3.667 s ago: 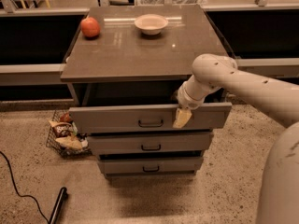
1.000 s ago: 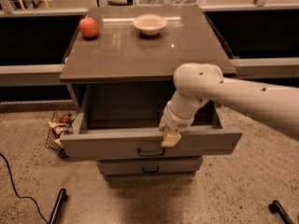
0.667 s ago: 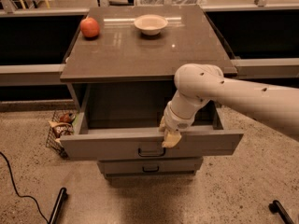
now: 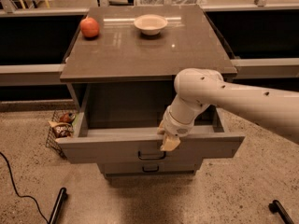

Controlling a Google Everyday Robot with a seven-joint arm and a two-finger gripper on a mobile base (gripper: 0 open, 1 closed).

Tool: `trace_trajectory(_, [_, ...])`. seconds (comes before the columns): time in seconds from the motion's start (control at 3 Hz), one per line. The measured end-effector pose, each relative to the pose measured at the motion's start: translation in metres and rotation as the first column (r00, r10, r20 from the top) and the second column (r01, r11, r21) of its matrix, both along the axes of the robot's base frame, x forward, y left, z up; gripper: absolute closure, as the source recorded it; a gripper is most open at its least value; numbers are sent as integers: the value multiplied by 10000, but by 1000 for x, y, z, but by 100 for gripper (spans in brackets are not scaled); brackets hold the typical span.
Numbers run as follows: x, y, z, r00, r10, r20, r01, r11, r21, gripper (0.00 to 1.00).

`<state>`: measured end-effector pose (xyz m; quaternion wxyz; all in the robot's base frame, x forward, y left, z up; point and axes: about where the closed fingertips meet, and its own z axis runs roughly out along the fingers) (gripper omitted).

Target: Open top drawer

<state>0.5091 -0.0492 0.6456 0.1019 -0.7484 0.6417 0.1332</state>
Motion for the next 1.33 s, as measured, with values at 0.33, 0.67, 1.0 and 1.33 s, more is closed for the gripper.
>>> trace_trajectory(0.33, [0,0,0,10000,0,1,0,10000,1,35])
trace_trajectory(0.67, [0,-3,5,9999,13,102,-14,10000,78,11])
trace_trajectory(1.0, [-8,-12,36,9974,173,702,-190,9995,240,0])
trace_trajectory(1.33, [-17,-26,82,9886,186,1493,-192,9998,26,0])
